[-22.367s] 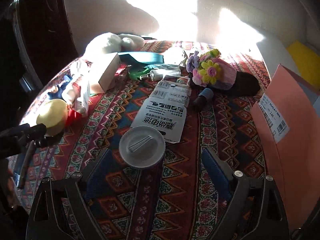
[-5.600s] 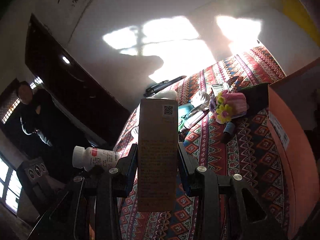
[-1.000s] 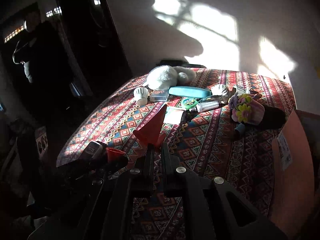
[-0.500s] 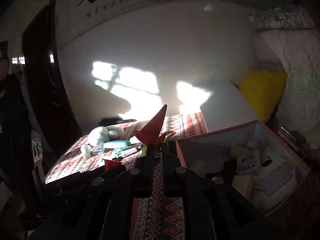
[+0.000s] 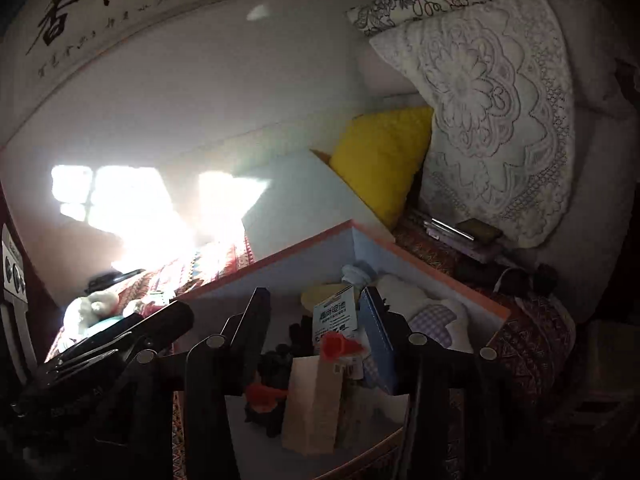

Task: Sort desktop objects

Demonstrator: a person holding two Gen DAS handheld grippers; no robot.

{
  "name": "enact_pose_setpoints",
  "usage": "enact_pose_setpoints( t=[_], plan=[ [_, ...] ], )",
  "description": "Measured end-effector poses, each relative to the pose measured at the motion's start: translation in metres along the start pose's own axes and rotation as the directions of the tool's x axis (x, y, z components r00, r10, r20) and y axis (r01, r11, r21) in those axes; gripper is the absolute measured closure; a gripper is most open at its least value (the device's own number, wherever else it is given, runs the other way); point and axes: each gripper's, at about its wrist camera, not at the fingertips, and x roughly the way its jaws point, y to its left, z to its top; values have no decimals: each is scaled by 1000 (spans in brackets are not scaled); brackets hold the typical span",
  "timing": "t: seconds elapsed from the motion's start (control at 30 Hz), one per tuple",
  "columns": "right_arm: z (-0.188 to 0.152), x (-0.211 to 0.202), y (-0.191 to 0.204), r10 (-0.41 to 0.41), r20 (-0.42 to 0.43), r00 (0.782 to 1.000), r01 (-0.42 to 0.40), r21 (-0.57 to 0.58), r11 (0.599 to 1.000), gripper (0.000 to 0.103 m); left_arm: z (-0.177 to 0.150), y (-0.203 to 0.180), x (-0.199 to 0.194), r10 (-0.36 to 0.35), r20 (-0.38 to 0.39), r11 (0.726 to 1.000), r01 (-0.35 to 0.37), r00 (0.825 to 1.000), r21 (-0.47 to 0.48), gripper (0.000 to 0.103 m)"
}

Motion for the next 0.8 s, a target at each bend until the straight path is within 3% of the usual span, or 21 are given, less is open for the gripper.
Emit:
enact_pose_setpoints(
  t=[0.13,0.27,0.37,0.47,0.67,0.73,0.8],
  plan=[
    [-1,6,6,23,-7,1000,-23,4,1000,52,-2,32,-10,40,0,998,-40,999,-44,11],
    [-7,14,40,69,-25,997,-70,-41,997,47,-6,79,-32,120,15,990,-119,993,-73,11],
    [-16,24,81,128,-60,990,-133,-83,988,46,-11,129,-54,202,21,974,-199,979,-110,11],
    [-30,37,131,207,-115,972,-220,-119,968,44,-16,188,-77,298,19,943,-291,954,-161,11],
    [-58,64,231,350,-237,906,-394,-171,903,41,-35,316,-127,483,-29,851,-477,875,-220,11],
    [-74,86,264,396,-321,860,-460,-153,875,40,-41,360,-139,542,-51,808,-536,839,-245,11],
    [-89,108,297,437,-402,804,-522,-129,843,39,-45,404,-141,546,-94,779,-546,832,-307,11]
  ],
)
